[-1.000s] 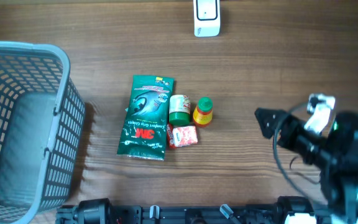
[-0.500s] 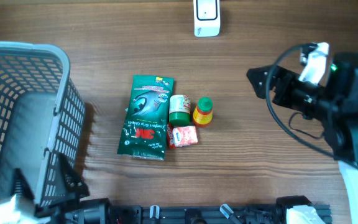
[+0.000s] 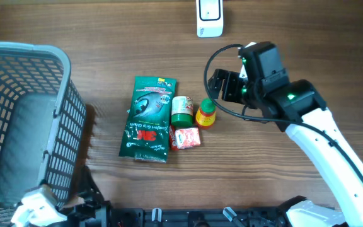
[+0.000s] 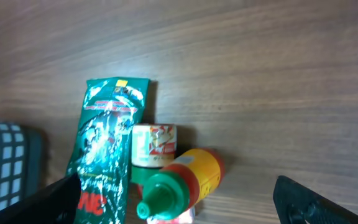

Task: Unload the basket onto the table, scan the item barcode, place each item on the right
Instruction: 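Move right gripper over the orange sauce bottle and grasp it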

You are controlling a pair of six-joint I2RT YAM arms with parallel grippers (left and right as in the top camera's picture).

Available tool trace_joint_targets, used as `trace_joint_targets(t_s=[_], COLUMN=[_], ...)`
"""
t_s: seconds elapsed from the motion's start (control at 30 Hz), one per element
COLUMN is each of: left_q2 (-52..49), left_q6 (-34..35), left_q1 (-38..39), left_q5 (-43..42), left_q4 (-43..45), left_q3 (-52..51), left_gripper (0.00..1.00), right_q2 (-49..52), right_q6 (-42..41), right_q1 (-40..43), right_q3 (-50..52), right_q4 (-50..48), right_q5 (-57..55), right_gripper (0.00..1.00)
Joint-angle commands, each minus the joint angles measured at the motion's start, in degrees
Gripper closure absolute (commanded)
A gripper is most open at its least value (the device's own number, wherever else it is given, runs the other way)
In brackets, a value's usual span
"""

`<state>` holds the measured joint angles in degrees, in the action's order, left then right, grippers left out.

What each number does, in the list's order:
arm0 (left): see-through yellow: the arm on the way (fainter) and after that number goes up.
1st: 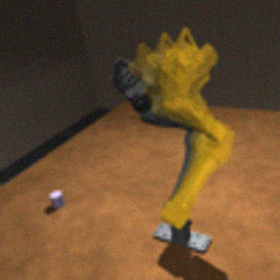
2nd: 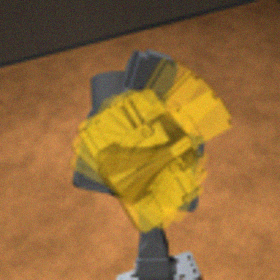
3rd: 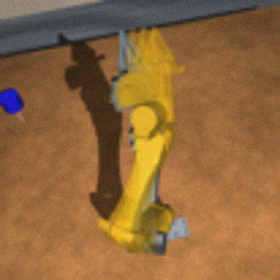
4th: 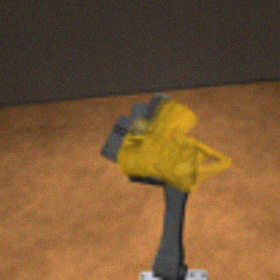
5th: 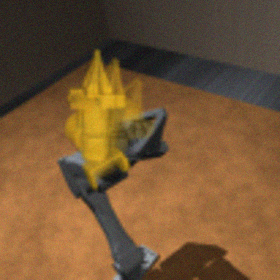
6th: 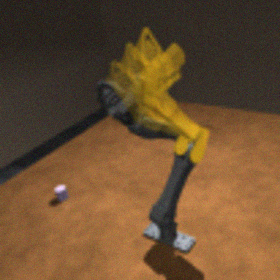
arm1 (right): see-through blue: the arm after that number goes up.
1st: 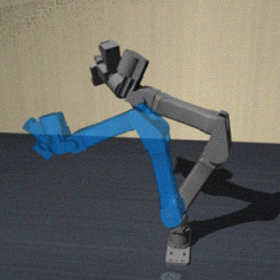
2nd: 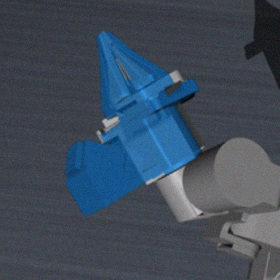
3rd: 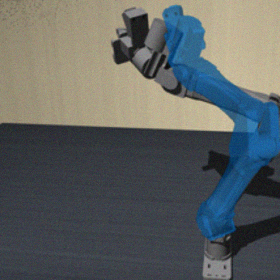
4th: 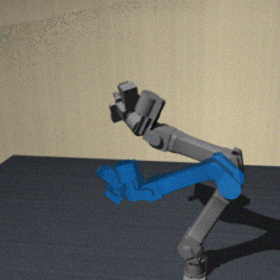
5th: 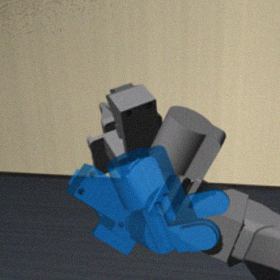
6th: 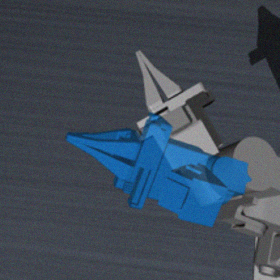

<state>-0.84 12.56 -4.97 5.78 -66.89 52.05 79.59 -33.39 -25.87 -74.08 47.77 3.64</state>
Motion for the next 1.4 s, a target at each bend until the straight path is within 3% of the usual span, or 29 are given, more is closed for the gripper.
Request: trace_joint_targets(t_s=[0.0,0.13,0.23,0.3,0.9,1.07,1.2,1.37], left_q2=[0.5,0.5,0.5,0.5,0.5,0.5,0.5,0.5], left_q6=[-0.3,-2.4,-16.7,-19.9,-19.8,-19.8,-19.8,-19.8], left_q1=[0.3,0.3,0.3,0.3,0.3,0.3,0.3,0.3], left_q5=[-10.0,-11.8,-25.5,-28.4,-28.3,-28.2,-28.2,-28.2], left_q4=[-0.3,-0.3,-0.5,-1.1,-1.1,-1.1,-1.1,-1.1], left_q3=[-0.3,-0.3,-0.3,-0.3,-0.3,-0.3,-0.3,-0.3], left_gripper=[0.00,0.00,0.00,0.00,0.00,0.00,0.00,0.00], right_q2=[0.9,1.6,3.2,3.6,15.3,19.5,22.0,22.1], right_q6=[1.2,4.4,5.4,4.8,5.1,4.2,3.5,3.4], right_q1=[-1.3,-4.7,-6.6,-6.6,-8.5,-9.3,-9.3,-9.3], right_q3=[-0.8,-0.8,-0.8,-0.8,-0.8,-0.8,-0.8,-0.8], right_q4=[-0.8,-0.5,-0.5,-0.7,-0.5,1.4,3.2,4.0], right_q5=[-4.2,-7.7,-8.3,-8.3,-6.8,-7.9,-7.4,-5.2], right_gripper=[0.00,0.00,0.00,0.00,0.01,0.14,0.36,0.50])
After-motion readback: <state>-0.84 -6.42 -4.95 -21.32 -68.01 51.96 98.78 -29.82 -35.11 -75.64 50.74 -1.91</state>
